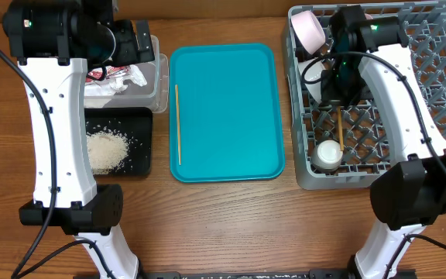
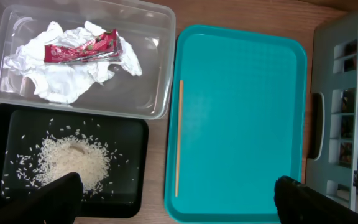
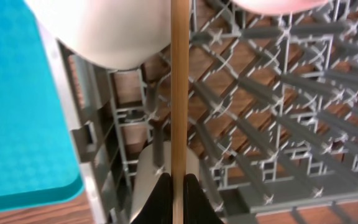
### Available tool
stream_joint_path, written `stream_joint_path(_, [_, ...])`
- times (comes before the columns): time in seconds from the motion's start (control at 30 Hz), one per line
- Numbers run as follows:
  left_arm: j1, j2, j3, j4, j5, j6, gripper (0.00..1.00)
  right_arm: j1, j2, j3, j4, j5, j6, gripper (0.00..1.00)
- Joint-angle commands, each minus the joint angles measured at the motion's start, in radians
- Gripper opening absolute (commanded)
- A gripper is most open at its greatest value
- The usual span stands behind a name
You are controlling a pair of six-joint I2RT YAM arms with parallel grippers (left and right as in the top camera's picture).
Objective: Sort waste into correct bins and load items into the dishwasher
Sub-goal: 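Carry the chopstick into the rack and release it, then reach the right gripper back to the teal tray and grasp the remaining chopstick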
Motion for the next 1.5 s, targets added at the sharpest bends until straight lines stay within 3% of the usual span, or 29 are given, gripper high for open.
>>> stream_joint_path(0.0, [-0.002, 0.006, -0.005, 0.003, -0.004, -0.009, 1.0, -0.029, -0.003, -0.015, 0.019, 0.002, -0.09, 0.04])
stream_joint_path(0.17, [-0.002, 0.006, -0.005, 0.003, -0.004, -0.009, 1.0, -0.06, -0.003, -0.043, 0.051, -0.1, -0.178, 0.08])
stream_joint_path(0.33, [-0.002, 0.006, -0.005, 0.003, -0.004, -0.009, 1.0, -0.064, -0.003, -0.056, 0.074, -0.107, -0.179, 0.1])
stream_joint_path(0.43, [-0.002, 0.006, -0.005, 0.003, -0.004, -0.009, 1.0, -0.064, -0.003, -0.056, 0.075, -0.108, -0.178, 0.22])
stream_joint_path(0.53, [-0.002, 0.006, -0.005, 0.003, -0.004, -0.009, 1.0, -0.064, -0.003, -0.056, 0.075, -0.107, -0.177, 0.44])
stream_joint_path(0.8, [-0.002, 0.006, -0.005, 0.003, -0.005, -0.009, 1.0, -0.057, -0.003, -0.009, 0.074, -0.151, -0.169, 0.47])
stream_joint_path(0.97, [-0.002, 0.006, -0.005, 0.003, -0.004, -0.009, 1.0, 0.001, -0.003, 0.129, 0.085, -0.361, -0.165, 0.47])
stream_joint_path(1.1, [-0.002, 0.006, -0.005, 0.003, -0.004, -0.009, 1.0, 0.104, -0.001, 0.155, 0.218, -0.459, -0.007, 0.51])
stream_joint_path(1.47, [-0.002, 0.006, -0.005, 0.003, -0.004, -0.009, 1.0, 0.43, 0.156, 0.076, 0.55, -0.368, 0.363, 0.52])
